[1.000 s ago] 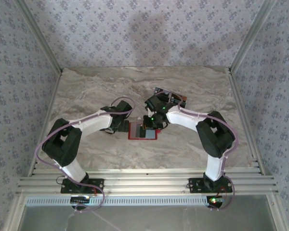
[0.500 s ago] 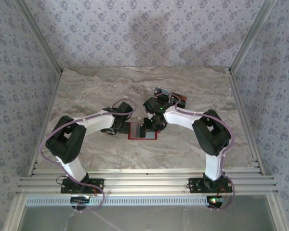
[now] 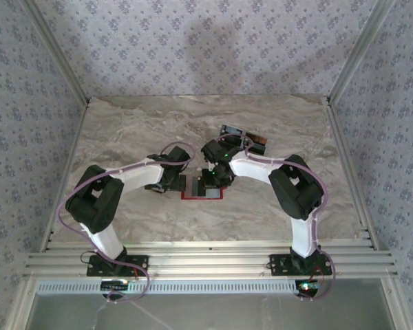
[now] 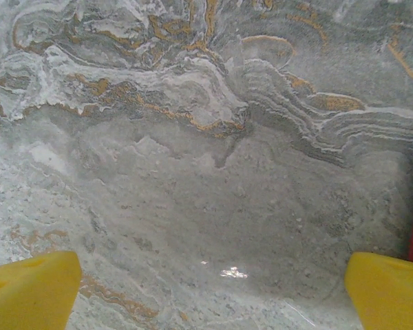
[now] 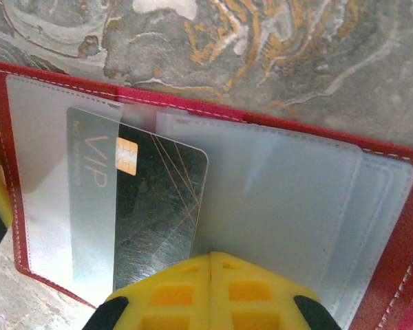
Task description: Put the credit cards into the card holder
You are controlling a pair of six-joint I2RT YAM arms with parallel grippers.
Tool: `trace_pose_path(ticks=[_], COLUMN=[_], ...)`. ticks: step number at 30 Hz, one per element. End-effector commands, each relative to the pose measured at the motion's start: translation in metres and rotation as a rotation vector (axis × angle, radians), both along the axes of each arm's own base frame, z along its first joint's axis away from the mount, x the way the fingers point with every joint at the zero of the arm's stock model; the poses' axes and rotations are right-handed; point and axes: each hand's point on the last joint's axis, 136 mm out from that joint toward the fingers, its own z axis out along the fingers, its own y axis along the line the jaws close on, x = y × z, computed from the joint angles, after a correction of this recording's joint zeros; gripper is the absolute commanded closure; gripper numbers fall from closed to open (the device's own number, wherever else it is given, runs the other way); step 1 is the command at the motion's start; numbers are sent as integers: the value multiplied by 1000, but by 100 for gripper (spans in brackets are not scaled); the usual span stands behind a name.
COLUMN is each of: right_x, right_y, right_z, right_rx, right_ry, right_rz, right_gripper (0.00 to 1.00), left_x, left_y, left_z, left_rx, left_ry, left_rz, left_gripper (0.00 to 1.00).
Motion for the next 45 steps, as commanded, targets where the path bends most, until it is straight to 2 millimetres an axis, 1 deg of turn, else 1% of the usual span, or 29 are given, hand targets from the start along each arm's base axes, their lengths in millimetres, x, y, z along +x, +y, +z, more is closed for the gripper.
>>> trace_pose_path(ticks=[1, 7, 17, 21, 26, 30, 33, 36, 39, 42, 45], right_x=[-1, -2, -4, -5, -5, -7, -7, -4, -1, 1, 2], right_y=[11, 20, 38, 30, 9, -6, -11, -10, -6, -7, -8], right_z=[-1, 3, -1, 2, 5, 0, -1, 8, 24, 40, 45], right_rx=[10, 19, 42, 39, 43, 33, 34, 56, 92, 108, 111], right_ry=[12, 6, 22, 17, 6, 16, 18, 0, -35, -67, -78], right_rz=[16, 32, 56, 50, 6, -13, -26, -27, -24, -28, -29], right_gripper=[98, 98, 98, 97, 97, 97, 97, 97, 97, 96, 96], left_x=[-9, -11, -13, -13, -13, -14, -14, -14, -12, -11, -9], left_y=[2, -1, -5, -4, -3, -2, -1, -2, -2, -3, -5], left_z=[-15, -17, -18, -17, -17, -17, -17, -16, -11, -4, 3], left_rx=[10, 8, 6, 10, 18, 22, 24, 23, 18, 4, -9], left_ry=[42, 44, 43, 41, 40, 41, 41, 39, 31, 16, 3], left_rz=[-13, -18, -26, -22, -23, -20, -19, -20, -19, -22, -26], left_gripper=[0, 0, 0, 0, 0, 0, 0, 0, 0, 0, 0])
